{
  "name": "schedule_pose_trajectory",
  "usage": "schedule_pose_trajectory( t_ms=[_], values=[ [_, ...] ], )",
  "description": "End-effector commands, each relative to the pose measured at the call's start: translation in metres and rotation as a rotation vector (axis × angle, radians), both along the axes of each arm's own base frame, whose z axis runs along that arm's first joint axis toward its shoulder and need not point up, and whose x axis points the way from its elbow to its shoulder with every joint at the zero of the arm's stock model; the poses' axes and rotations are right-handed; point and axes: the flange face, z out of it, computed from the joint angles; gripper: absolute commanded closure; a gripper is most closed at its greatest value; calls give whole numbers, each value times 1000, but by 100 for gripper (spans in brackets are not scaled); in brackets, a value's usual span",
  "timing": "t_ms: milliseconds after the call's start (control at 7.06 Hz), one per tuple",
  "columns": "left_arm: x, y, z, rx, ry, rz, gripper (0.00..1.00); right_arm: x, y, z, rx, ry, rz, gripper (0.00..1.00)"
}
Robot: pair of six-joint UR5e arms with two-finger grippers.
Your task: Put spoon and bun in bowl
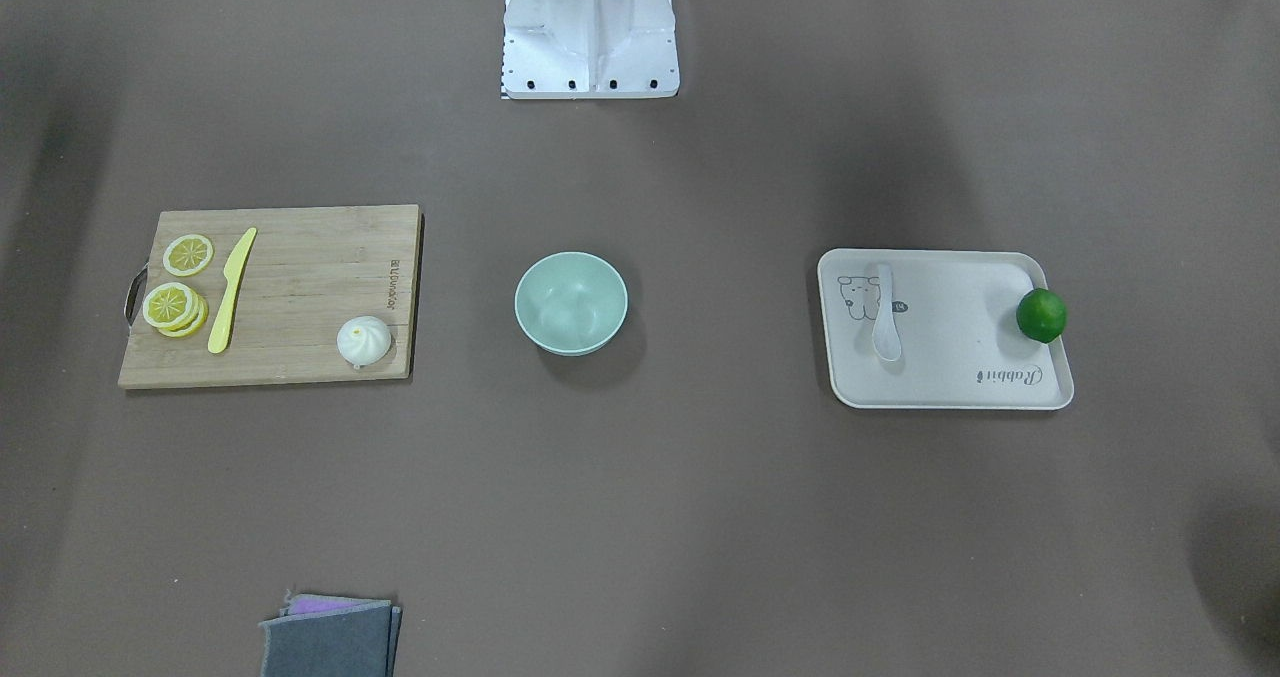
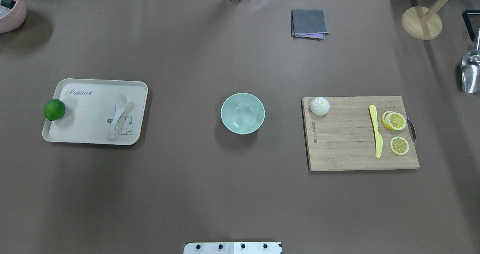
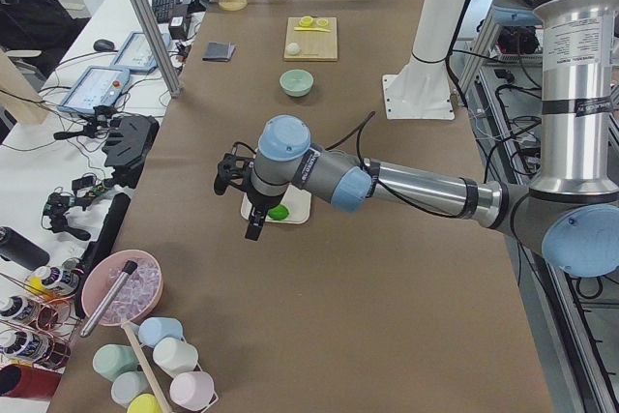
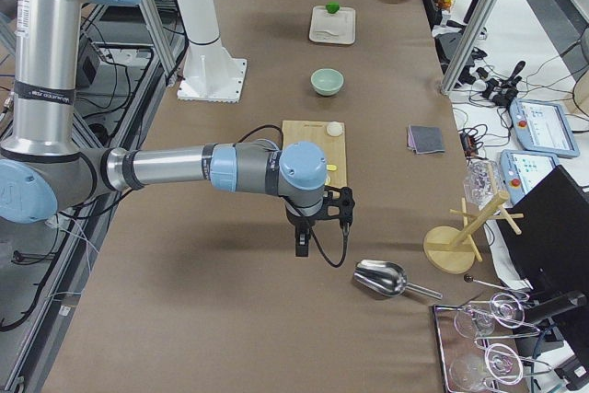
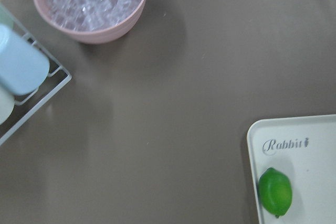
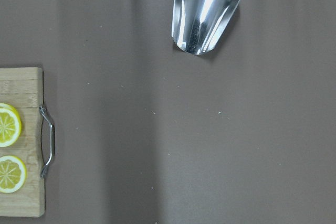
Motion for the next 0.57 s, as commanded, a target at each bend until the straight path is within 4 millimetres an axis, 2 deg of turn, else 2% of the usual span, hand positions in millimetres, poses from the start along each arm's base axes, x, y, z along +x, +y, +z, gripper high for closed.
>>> schedule_pose_trajectory(
  t_ms=[0,142,283,425],
  values=[
    [31,-9,-14,50,46,40,2,-1,-14,-27,56,-33,1,0],
    [48,-30,-41,17,93,7,2,-3,-20,-39,79,-61,-2,0],
    [78,-30,-53,-12,146,-2,2,-6,-23,-40,81,-73,-8,0],
    [108,-24,-57,29,177,26,2,-7,-23,-39,81,-78,-12,0]
  ],
)
